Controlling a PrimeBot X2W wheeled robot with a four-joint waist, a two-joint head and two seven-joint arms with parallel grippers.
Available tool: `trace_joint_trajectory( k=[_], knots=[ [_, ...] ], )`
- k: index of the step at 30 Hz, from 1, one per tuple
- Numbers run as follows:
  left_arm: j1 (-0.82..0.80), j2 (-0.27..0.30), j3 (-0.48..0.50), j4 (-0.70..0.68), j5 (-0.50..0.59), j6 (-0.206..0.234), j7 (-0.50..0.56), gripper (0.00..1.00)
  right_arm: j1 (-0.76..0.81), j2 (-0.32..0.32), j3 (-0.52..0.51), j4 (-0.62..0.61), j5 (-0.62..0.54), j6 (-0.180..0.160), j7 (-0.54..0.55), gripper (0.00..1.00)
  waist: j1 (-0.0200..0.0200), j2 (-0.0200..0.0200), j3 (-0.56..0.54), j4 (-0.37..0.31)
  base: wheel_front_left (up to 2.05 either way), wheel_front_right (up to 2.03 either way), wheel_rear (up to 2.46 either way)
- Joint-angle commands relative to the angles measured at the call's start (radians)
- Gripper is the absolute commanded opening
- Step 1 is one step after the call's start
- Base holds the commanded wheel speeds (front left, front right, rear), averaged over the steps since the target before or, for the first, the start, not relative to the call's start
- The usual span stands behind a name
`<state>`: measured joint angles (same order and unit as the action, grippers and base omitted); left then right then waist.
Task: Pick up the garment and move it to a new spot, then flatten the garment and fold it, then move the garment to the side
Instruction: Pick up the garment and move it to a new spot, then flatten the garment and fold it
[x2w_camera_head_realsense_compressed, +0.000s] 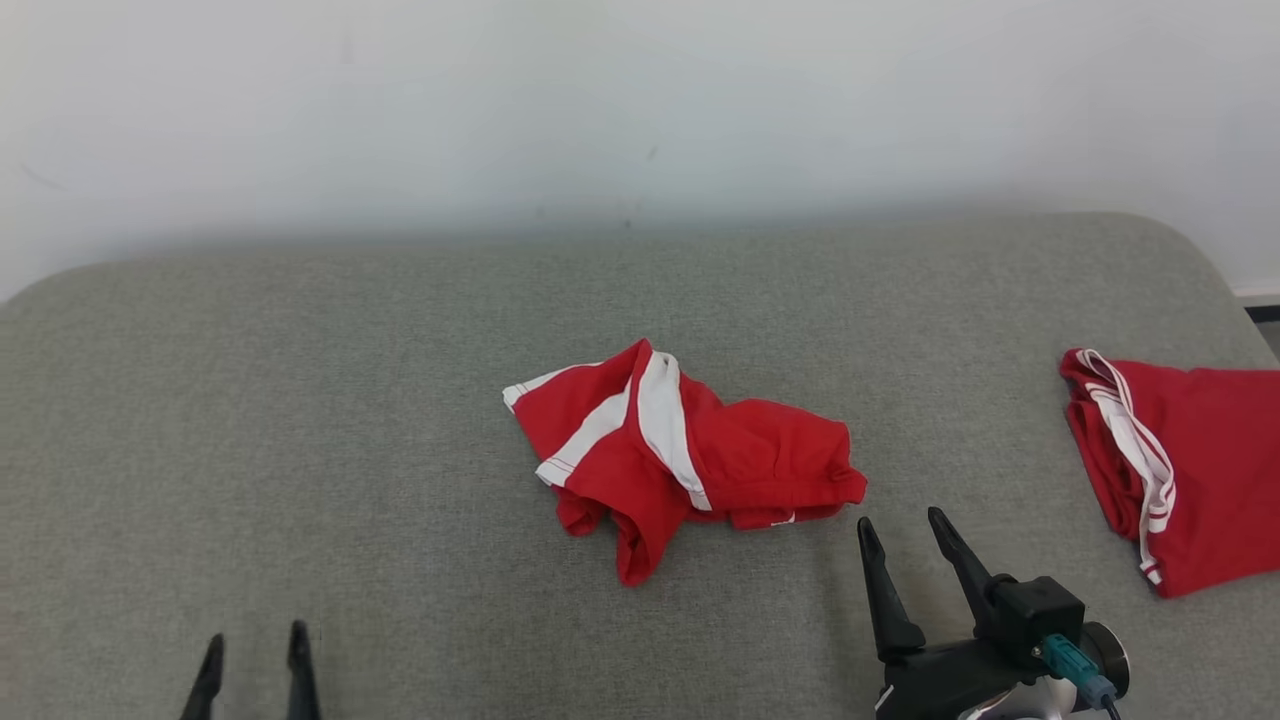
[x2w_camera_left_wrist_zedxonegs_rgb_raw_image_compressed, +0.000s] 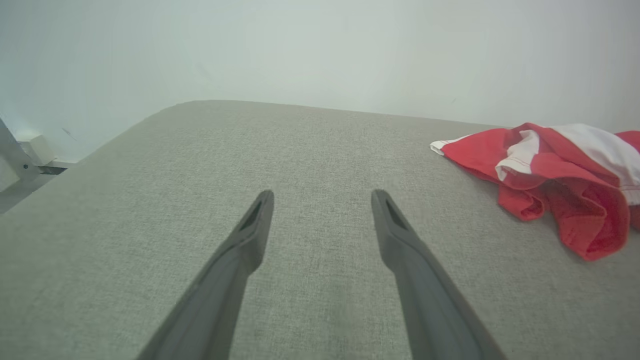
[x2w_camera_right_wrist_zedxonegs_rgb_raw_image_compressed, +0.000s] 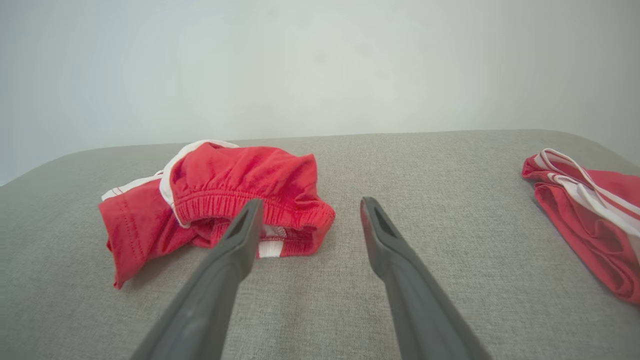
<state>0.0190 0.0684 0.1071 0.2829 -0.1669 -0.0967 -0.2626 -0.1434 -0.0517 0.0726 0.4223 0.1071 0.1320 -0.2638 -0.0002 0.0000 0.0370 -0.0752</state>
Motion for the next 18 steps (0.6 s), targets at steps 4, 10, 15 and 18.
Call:
trace_joint_trajectory(
  k=[4,10,15,18],
  knots=[
    [0.063,-0.014,0.048,-0.043,0.038,0.025,-0.003,1.0,0.008,0.001,0.015,0.002,-0.004,-0.003,0.0,1.0,0.0002,0.0,-0.011,0.019,0.0,0.0,0.0],
    [0.099,-0.018,0.042,-0.059,0.02,0.037,-0.003,1.0,-0.003,0.002,0.043,-0.001,-0.002,-0.003,0.0,1.0,0.0002,0.0,0.005,0.044,0.0,0.0,0.0],
    [0.073,-0.018,0.01,-0.063,0.006,0.048,-0.003,1.0,-0.018,0.002,0.074,0.02,0.008,-0.003,0.0,1.0,0.0002,0.0,0.027,0.075,0.0,0.0,0.0],
    [0.058,-0.017,-0.013,-0.063,-0.002,0.051,-0.003,1.0,-0.03,0.001,0.096,0.039,0.025,-0.003,0.0,1.0,0.0002,0.0,0.045,0.1,0.0,0.0,0.0]
  ],
)
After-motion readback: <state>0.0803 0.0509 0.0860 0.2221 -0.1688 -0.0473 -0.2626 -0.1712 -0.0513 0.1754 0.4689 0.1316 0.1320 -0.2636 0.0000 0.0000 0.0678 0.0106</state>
